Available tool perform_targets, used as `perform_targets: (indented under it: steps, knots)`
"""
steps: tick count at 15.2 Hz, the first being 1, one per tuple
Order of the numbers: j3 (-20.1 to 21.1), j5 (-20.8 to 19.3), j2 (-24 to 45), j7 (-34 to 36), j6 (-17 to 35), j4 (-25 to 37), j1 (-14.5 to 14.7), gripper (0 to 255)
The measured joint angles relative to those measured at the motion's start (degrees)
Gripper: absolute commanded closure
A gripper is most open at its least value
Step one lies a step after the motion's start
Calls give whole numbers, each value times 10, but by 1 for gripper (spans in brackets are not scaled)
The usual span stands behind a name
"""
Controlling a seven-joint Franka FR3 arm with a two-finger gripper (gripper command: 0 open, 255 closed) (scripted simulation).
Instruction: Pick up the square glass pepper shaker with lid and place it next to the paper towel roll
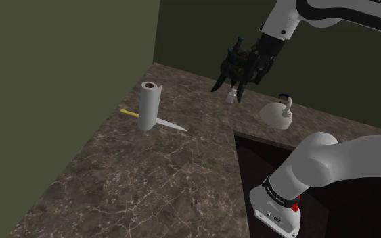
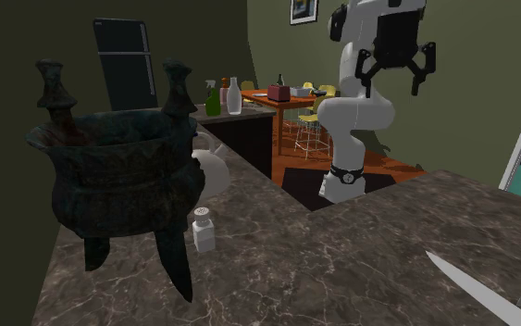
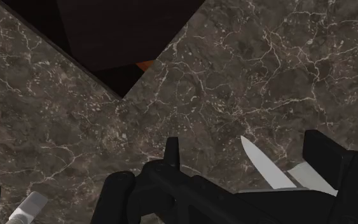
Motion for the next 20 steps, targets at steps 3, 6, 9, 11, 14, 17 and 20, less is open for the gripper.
perform_targets:
  steps: [3,6,9,11,14,17,20]
  knots:
    - [-13,-11,10,-16,14,-5,-6,0]
    - [-35,-30,34,-43,47,-15,-15,0]
    - [-58,-48,68,-72,79,-13,-25,0]
    - [-75,-60,94,-92,104,-12,-32,0]
    - [-100,-74,135,-122,135,-1,-41,0]
    - [-123,-83,178,-150,162,18,-49,0]
    - [-147,-88,229,-180,198,35,-56,0]
